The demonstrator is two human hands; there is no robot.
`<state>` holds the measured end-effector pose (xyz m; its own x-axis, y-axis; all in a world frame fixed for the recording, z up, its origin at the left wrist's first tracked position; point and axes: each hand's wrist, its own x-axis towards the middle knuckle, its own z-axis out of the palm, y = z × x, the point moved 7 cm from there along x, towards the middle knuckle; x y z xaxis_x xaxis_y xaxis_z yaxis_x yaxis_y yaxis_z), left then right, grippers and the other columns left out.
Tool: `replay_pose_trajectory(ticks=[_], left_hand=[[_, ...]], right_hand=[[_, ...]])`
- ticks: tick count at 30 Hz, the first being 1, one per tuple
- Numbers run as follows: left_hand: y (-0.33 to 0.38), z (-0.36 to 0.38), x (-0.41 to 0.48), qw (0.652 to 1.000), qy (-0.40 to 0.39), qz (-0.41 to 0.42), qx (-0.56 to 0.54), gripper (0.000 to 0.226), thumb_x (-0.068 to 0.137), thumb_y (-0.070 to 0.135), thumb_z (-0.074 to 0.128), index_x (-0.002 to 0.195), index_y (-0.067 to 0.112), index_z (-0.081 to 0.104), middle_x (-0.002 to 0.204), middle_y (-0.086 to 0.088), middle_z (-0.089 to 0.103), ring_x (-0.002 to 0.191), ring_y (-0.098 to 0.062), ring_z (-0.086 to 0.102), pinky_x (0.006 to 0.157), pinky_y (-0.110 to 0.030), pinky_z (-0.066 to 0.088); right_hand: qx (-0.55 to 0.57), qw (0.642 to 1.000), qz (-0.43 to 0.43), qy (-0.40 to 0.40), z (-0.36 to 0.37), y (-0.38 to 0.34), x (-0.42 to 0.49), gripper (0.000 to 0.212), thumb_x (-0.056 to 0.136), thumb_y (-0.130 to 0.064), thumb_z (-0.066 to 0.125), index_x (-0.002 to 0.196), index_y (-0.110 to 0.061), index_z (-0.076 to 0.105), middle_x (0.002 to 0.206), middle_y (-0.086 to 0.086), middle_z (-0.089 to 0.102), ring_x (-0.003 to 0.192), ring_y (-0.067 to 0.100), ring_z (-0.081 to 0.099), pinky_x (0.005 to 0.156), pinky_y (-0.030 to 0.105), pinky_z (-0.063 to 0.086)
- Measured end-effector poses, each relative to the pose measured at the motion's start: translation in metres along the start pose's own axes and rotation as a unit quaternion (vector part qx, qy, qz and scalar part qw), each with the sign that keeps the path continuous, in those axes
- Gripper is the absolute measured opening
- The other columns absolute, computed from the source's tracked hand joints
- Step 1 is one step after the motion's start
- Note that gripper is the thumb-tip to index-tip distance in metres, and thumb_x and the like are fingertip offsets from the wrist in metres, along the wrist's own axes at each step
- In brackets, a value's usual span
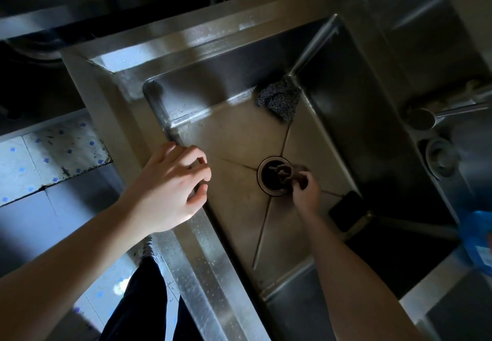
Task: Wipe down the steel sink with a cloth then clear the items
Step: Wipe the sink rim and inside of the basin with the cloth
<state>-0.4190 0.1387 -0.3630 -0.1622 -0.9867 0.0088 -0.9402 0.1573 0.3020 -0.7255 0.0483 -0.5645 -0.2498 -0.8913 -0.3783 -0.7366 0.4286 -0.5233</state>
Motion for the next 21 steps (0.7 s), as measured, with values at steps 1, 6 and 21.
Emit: replay_pose_trajectory(ticks=[1,6,21], left_hand=[[0.000,0.000,0.000,1.000,-0.001,-0.001,-0.002,0.013,0.076,0.027,0.053,0.076,0.018,0.062,0.093,-0.002,0.058,0.077,-0.026,0.056,0.088,-0.037,0.034],[0.000,0.001,0.000,1.000,-0.007,0.001,-0.005,0.010,0.076,0.025,0.056,0.077,0.017,0.062,0.095,-0.003,0.058,0.077,-0.027,0.056,0.087,-0.037,0.035],[0.000,0.000,-0.001,1.000,-0.010,0.008,-0.001,0.011,0.078,0.024,0.056,0.079,0.015,0.063,0.098,-0.004,0.059,0.077,-0.027,0.057,0.088,-0.036,0.035]], right_hand=[[0.025,0.999,0.015,0.021,-0.006,0.003,0.003,0.027,0.087,-0.005,0.062,0.114,-0.006,0.061,0.121,0.017,0.060,0.114,0.030,0.056,0.093,0.026,0.040],[0.094,0.970,0.153,0.164,-0.050,0.016,0.034,0.037,0.094,-0.012,0.054,0.128,0.003,0.052,0.128,0.023,0.058,0.119,0.035,0.054,0.098,0.034,0.041],[-0.049,0.994,-0.066,-0.073,0.012,-0.072,0.033,0.026,0.089,-0.006,0.056,0.114,-0.009,0.062,0.118,0.015,0.064,0.110,0.029,0.058,0.090,0.027,0.041]])
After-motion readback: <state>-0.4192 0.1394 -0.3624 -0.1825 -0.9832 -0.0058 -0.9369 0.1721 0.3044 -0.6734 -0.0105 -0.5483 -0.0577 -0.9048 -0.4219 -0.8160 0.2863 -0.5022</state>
